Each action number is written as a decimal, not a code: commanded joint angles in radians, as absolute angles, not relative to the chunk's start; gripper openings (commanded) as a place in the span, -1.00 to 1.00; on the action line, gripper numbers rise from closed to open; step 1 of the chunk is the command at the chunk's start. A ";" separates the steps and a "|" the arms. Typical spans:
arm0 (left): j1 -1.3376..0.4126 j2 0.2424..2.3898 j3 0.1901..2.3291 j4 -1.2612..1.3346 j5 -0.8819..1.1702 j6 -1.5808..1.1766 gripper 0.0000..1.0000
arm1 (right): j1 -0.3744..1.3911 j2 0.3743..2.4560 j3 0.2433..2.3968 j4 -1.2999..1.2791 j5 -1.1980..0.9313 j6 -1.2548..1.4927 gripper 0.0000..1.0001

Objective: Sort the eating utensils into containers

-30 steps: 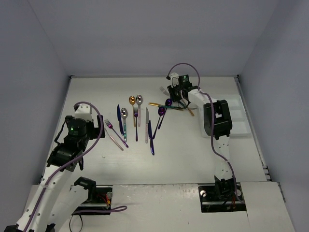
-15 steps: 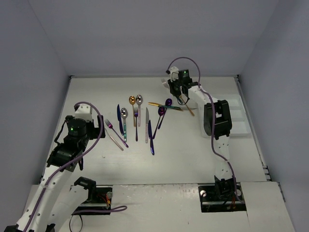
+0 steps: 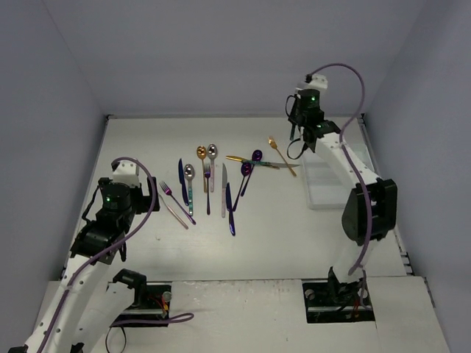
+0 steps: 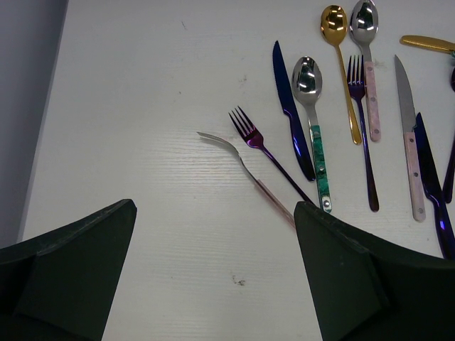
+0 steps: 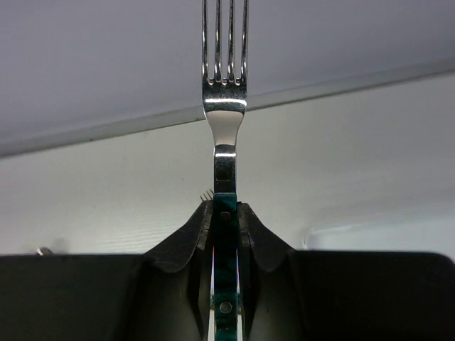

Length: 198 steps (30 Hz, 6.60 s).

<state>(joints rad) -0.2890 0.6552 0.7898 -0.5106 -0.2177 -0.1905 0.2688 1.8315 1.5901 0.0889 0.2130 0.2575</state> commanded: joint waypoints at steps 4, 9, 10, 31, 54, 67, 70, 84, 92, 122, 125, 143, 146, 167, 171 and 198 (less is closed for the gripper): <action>-0.288 0.652 0.805 -0.456 -0.242 -0.195 0.84 | 0.174 1.666 1.364 0.156 0.500 0.833 -1.00; -0.288 0.651 0.804 -0.456 -0.244 -0.196 0.85 | 0.132 1.670 1.322 0.155 0.585 1.008 -1.00; -0.288 0.651 0.804 -0.456 -0.243 -0.196 0.85 | 0.121 1.681 1.321 0.155 0.595 1.039 -1.00; -0.288 0.674 0.804 -0.454 -0.240 -0.188 0.85 | 0.010 1.990 1.382 0.155 0.593 1.385 -0.95; -0.288 0.667 0.804 -0.455 -0.232 -0.187 0.84 | 0.091 1.944 1.486 0.155 0.489 0.741 0.22; -0.288 0.670 0.804 -0.454 -0.215 -0.184 0.84 | 0.192 2.008 1.570 0.154 -0.062 0.030 0.16; -0.288 0.678 0.805 -0.453 -0.209 -0.184 0.84 | 0.193 2.049 1.586 0.152 -0.122 0.018 0.14; -0.287 0.692 0.805 -0.451 -0.198 -0.183 0.85 | 0.198 2.172 1.635 0.126 -0.175 0.009 0.01; -0.287 0.693 0.805 -0.452 -0.195 -0.181 0.84 | 0.221 2.214 1.630 0.110 -0.120 -0.040 -0.09; -0.287 0.681 0.805 -0.453 -0.199 -0.181 0.84 | 0.264 2.072 1.794 0.095 0.122 0.208 -1.00; -0.287 0.676 0.805 -0.453 -0.201 -0.181 0.85 | 0.260 1.997 1.736 0.108 0.277 0.332 -1.00; -0.287 0.670 0.807 -0.457 -0.215 -0.184 0.84 | 0.028 1.808 1.355 0.109 0.619 1.162 -1.00; -0.287 0.670 0.807 -0.457 -0.215 -0.184 0.85 | 0.013 1.860 1.383 0.110 0.619 1.194 -1.00; -0.287 0.685 0.806 -0.456 -0.215 -0.184 0.84 | -0.059 2.038 1.407 0.109 0.616 1.320 -1.00; -0.287 0.686 0.807 -0.456 -0.214 -0.184 0.84 | -0.076 2.049 1.407 0.109 0.595 1.319 -0.98; -0.287 0.893 0.854 -0.561 -0.241 -0.650 0.85 | 0.193 1.574 1.285 0.107 0.362 0.537 0.29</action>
<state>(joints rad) -0.2887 0.8132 0.8015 -0.5551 -0.2249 -0.4373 0.1346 1.6955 1.3361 0.0877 0.4279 0.7260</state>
